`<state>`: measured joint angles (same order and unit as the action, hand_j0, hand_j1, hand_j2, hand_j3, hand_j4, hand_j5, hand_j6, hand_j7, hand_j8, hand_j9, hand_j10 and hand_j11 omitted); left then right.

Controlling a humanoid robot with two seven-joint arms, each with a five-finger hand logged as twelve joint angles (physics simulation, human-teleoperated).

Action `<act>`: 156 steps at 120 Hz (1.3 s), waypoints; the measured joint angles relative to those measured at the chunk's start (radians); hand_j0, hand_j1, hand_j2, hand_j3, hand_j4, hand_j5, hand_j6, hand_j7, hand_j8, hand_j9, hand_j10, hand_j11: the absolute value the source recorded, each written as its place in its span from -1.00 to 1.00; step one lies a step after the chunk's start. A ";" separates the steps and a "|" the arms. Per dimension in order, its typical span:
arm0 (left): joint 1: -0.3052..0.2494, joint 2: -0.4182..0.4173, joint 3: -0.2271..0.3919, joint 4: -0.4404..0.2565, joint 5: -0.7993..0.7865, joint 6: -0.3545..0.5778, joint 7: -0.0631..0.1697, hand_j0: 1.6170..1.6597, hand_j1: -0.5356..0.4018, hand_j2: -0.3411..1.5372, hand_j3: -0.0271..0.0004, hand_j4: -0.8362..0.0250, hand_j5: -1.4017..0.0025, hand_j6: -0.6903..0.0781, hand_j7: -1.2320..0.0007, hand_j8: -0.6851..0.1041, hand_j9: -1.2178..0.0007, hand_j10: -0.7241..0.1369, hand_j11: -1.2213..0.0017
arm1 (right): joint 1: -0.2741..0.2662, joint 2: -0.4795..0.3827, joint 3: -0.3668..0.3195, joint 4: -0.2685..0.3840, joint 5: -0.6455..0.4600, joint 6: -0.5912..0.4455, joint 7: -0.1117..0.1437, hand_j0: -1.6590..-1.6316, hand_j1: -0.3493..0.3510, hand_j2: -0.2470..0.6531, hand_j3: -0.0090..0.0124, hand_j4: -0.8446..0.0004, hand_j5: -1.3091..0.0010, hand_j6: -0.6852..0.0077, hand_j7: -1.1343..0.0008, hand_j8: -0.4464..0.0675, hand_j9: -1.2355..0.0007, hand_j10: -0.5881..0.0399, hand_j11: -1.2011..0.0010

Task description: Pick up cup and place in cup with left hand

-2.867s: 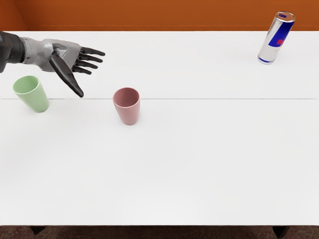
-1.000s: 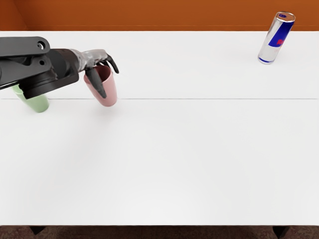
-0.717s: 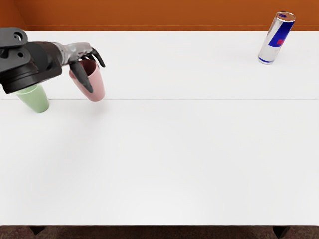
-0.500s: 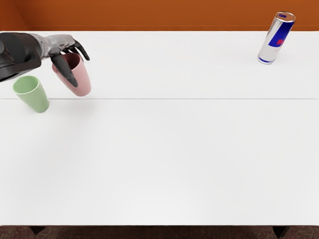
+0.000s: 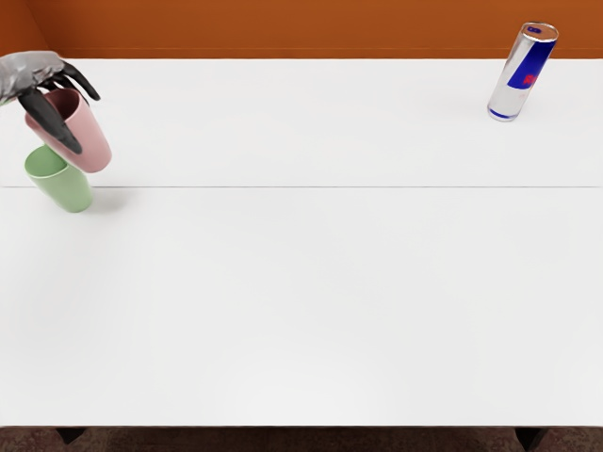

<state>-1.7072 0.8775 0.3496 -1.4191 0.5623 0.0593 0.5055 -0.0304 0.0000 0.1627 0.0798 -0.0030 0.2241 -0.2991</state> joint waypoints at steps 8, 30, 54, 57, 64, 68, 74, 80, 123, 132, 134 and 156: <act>-0.019 0.003 0.001 -0.002 0.001 -0.008 0.000 0.74 -0.04 -0.55 0.97 -0.12 0.12 -0.29 0.00 0.00 -0.01 -0.16 -0.01 | 0.000 0.000 0.000 0.000 0.000 0.000 0.000 -0.93 -1.00 -0.45 -0.16 1.00 1.00 0.98 1.00 0.74 1.00 0.87 1.00; -0.041 0.043 -0.001 -0.008 0.003 -0.035 -0.003 0.74 -0.14 -0.51 0.97 -0.11 0.12 -0.20 -0.02 0.07 -0.03 -0.13 -0.02 | 0.000 0.000 0.000 0.000 0.000 0.000 0.000 -0.93 -1.00 -0.45 -0.16 1.00 1.00 0.98 1.00 0.74 1.00 0.87 1.00; 0.000 0.031 -0.001 0.049 0.036 0.002 -0.007 0.70 -0.15 -0.49 0.97 -0.10 0.11 -0.16 -0.03 0.13 -0.06 -0.08 -0.03 | 0.000 0.000 0.000 0.000 0.000 0.000 0.000 -0.93 -1.00 -0.45 -0.16 1.00 1.00 0.98 1.00 0.74 1.00 0.87 1.00; 0.001 0.031 -0.001 0.057 0.042 0.008 -0.008 0.70 -0.13 -0.49 0.97 -0.10 0.11 -0.15 -0.02 0.10 -0.05 -0.09 -0.03 | 0.000 0.000 0.000 0.000 0.000 0.000 0.000 -0.93 -1.00 -0.45 -0.16 1.00 1.00 0.98 1.00 0.74 1.00 0.87 1.00; 0.003 0.031 -0.001 0.070 0.053 0.020 -0.012 0.70 -0.10 -0.51 0.97 -0.11 0.12 -0.22 -0.01 0.05 -0.05 -0.13 -0.03 | 0.000 0.000 0.000 0.000 0.000 0.000 0.000 -0.93 -1.00 -0.45 -0.16 1.00 1.00 0.98 1.00 0.74 1.00 0.87 1.00; 0.010 0.032 -0.001 0.077 0.062 0.025 -0.014 0.71 -0.13 -0.50 0.97 -0.12 0.13 -0.22 -0.01 0.06 -0.05 -0.13 -0.03 | 0.000 0.000 0.000 0.000 0.000 0.000 0.000 -0.93 -1.00 -0.45 -0.16 1.00 1.00 0.98 1.00 0.74 1.00 0.87 1.00; 0.016 0.032 -0.001 0.084 0.070 0.029 -0.015 0.71 -0.12 -0.50 0.97 -0.11 0.12 -0.20 -0.01 0.06 -0.05 -0.13 -0.03 | 0.000 0.000 0.000 0.000 0.000 0.000 0.000 -0.93 -1.00 -0.45 -0.16 1.00 1.00 0.98 1.00 0.74 1.00 0.87 1.00; 0.029 0.031 -0.001 0.089 0.076 0.032 -0.016 0.72 -0.15 -0.49 0.97 -0.12 0.13 -0.19 -0.01 0.09 -0.05 -0.10 -0.03 | 0.000 0.000 0.000 0.000 0.000 0.000 0.000 -0.93 -1.00 -0.45 -0.16 1.00 1.00 0.98 1.00 0.74 1.00 0.87 1.00; 0.085 0.028 -0.011 0.098 0.095 0.047 -0.018 0.70 -0.16 -0.49 0.97 -0.10 0.11 -0.15 -0.04 0.13 -0.05 -0.08 -0.03 | 0.000 0.000 0.000 0.000 0.000 0.000 0.000 -0.93 -1.00 -0.45 -0.16 1.00 1.00 0.98 1.00 0.74 1.00 0.87 1.00; 0.091 0.026 -0.011 0.098 0.097 0.051 -0.023 0.70 -0.16 -0.49 0.97 -0.10 0.11 -0.18 -0.03 0.11 -0.05 -0.09 -0.03 | 0.000 0.000 0.000 0.000 0.000 0.000 0.000 -0.93 -1.00 -0.45 -0.16 1.00 1.00 0.98 1.00 0.74 1.00 0.87 1.00; 0.092 0.026 -0.011 0.098 0.096 0.051 -0.023 0.70 -0.16 -0.49 0.97 -0.10 0.11 -0.18 -0.03 0.12 -0.06 -0.09 -0.03 | 0.000 0.000 0.000 0.000 0.000 0.000 0.000 -0.93 -1.00 -0.45 -0.16 1.00 1.00 0.98 1.00 0.74 1.00 0.87 1.00; 0.097 0.028 -0.011 0.096 0.097 0.052 -0.028 0.69 -0.18 -0.47 0.97 -0.09 0.12 -0.16 -0.04 0.15 -0.05 -0.07 -0.03 | 0.000 0.000 0.000 0.000 0.000 0.000 0.000 -0.93 -1.00 -0.45 -0.16 1.00 1.00 0.98 1.00 0.74 1.00 0.87 1.00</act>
<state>-1.6100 0.9057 0.3390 -1.3229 0.6594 0.1117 0.4773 -0.0306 0.0000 0.1626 0.0798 -0.0031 0.2243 -0.2991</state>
